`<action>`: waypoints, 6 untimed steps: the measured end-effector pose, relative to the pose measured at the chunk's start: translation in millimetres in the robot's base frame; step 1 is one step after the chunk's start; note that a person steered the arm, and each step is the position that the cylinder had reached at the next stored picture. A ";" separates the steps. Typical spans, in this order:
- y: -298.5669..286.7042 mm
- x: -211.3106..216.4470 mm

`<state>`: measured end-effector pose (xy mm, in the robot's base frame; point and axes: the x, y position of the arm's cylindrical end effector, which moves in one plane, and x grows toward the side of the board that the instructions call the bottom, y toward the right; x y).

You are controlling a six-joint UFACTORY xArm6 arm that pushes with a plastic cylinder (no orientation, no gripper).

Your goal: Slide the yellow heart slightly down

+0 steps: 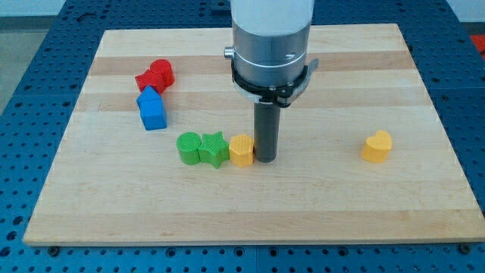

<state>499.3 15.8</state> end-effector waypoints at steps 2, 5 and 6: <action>1.7 -3.6; 147.4 -47.3; 180.5 -26.9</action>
<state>472.4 196.3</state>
